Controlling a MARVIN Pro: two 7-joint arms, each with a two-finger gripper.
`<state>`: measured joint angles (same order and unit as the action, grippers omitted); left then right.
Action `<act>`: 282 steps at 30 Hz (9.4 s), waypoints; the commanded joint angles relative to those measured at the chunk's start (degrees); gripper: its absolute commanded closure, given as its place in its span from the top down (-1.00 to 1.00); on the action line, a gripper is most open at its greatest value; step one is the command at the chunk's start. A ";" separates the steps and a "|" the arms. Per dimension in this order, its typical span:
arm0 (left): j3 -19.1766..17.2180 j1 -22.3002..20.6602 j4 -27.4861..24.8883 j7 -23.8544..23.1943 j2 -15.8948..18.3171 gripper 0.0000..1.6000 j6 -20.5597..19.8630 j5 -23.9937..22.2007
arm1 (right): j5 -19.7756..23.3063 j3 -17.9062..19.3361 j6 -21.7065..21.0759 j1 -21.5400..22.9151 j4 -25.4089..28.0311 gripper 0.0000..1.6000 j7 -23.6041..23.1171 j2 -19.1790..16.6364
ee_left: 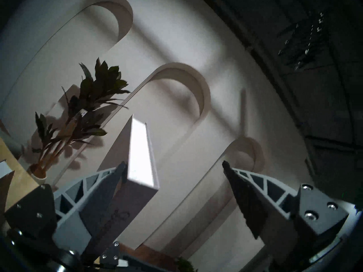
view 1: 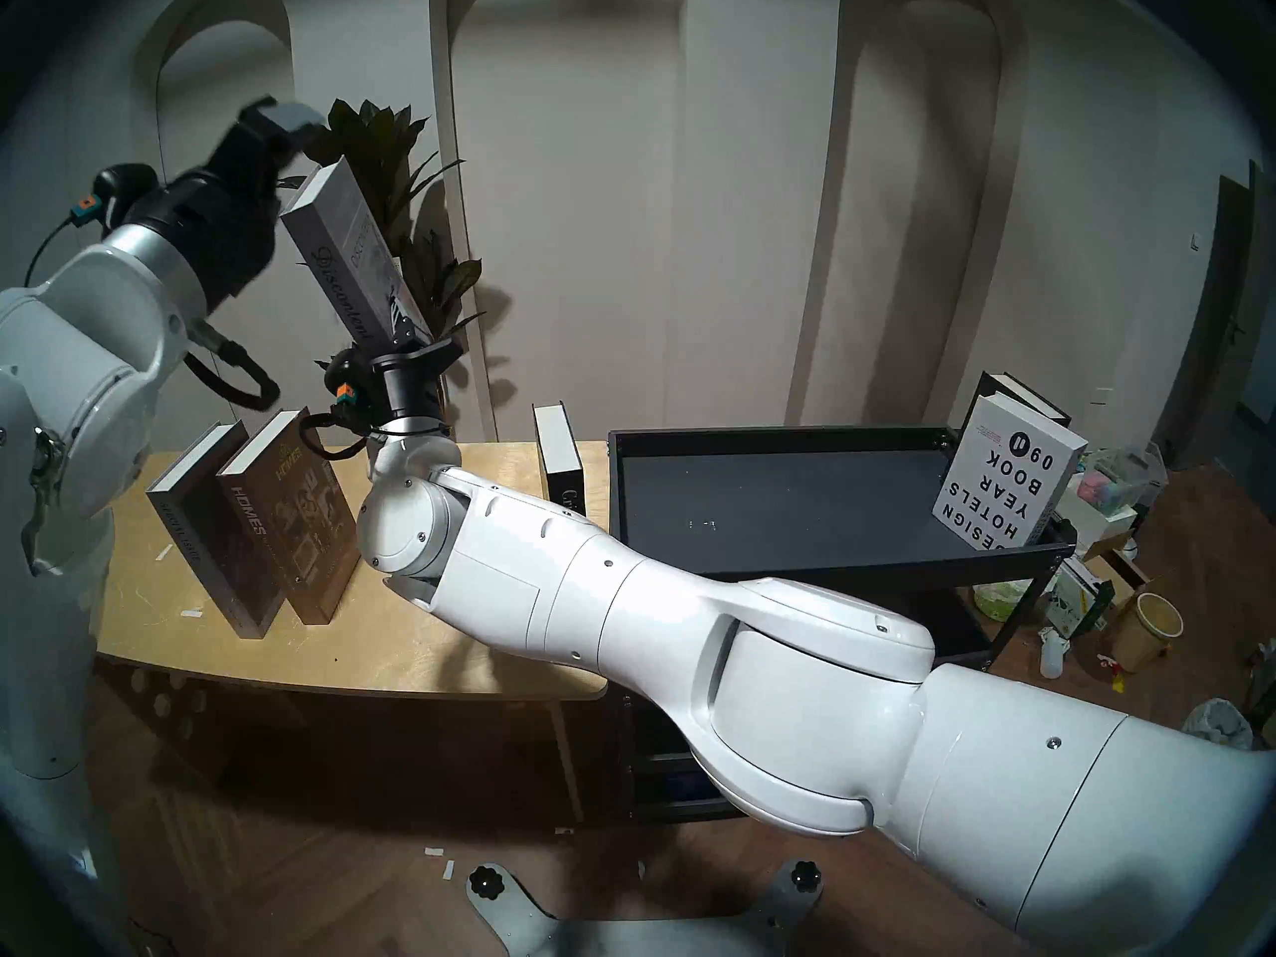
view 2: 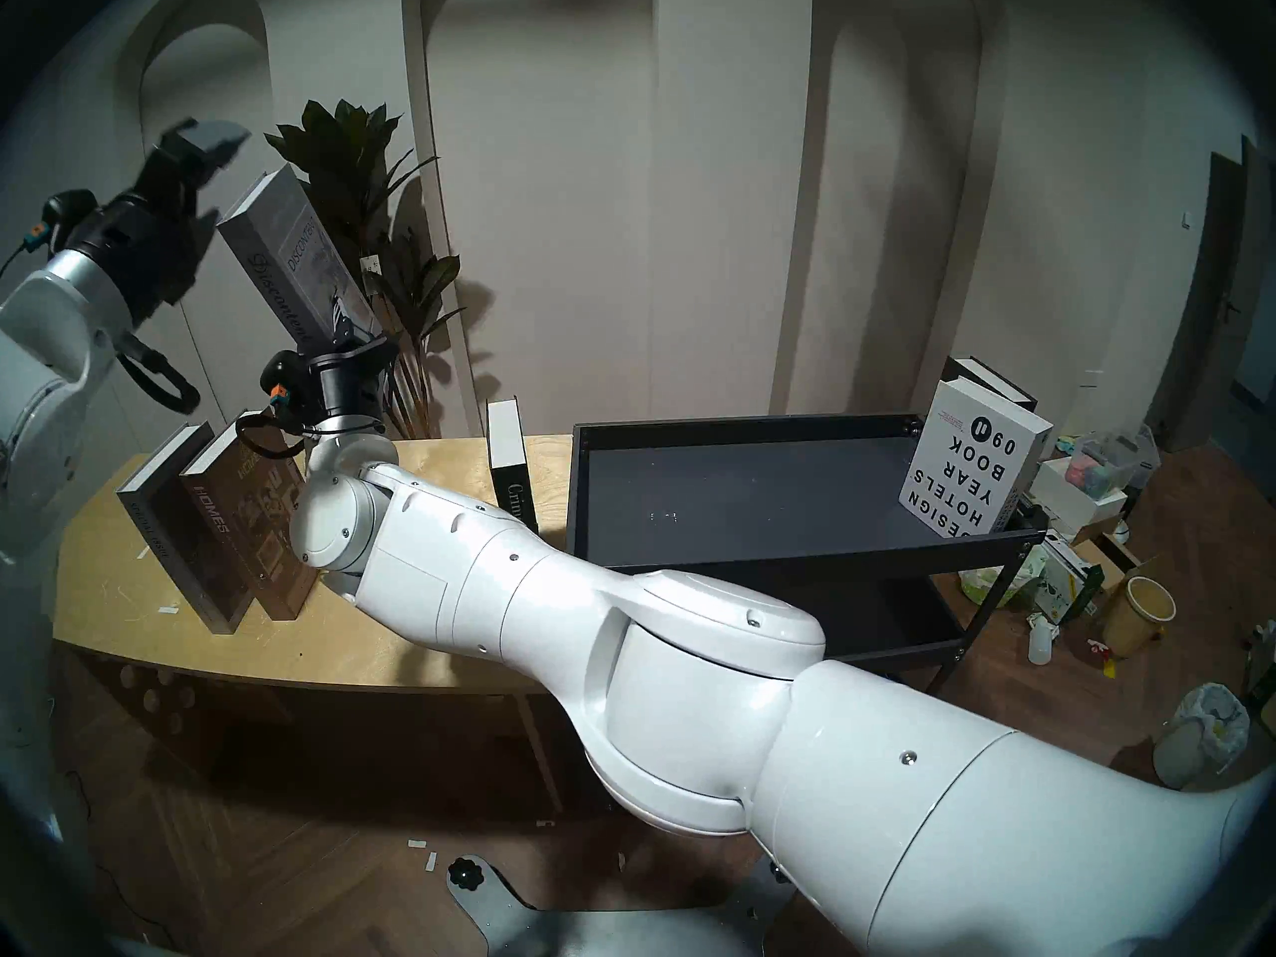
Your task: Move the books from the display table onto the shelf, standing them upright with spines facing out and tallest at one end
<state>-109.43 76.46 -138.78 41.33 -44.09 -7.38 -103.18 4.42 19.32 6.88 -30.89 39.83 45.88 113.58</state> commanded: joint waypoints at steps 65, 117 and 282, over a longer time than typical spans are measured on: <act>-33.22 29.42 20.19 1.31 -22.06 1.00 -13.02 22.12 | 3.70 18.89 12.75 -1.21 3.94 -1.00 17.11 -25.74; -41.34 40.59 25.79 -1.81 -33.23 1.00 -20.42 26.39 | 7.46 22.99 14.95 -8.28 14.41 -1.00 13.25 -39.26; -41.43 57.32 11.09 -32.40 -43.57 1.00 -31.74 36.94 | 51.02 24.39 16.46 -38.48 63.75 -1.00 -26.17 -101.87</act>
<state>-150.24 131.81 -126.09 12.23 -87.50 -40.56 -67.51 51.50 42.80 19.52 -68.24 99.94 18.68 13.40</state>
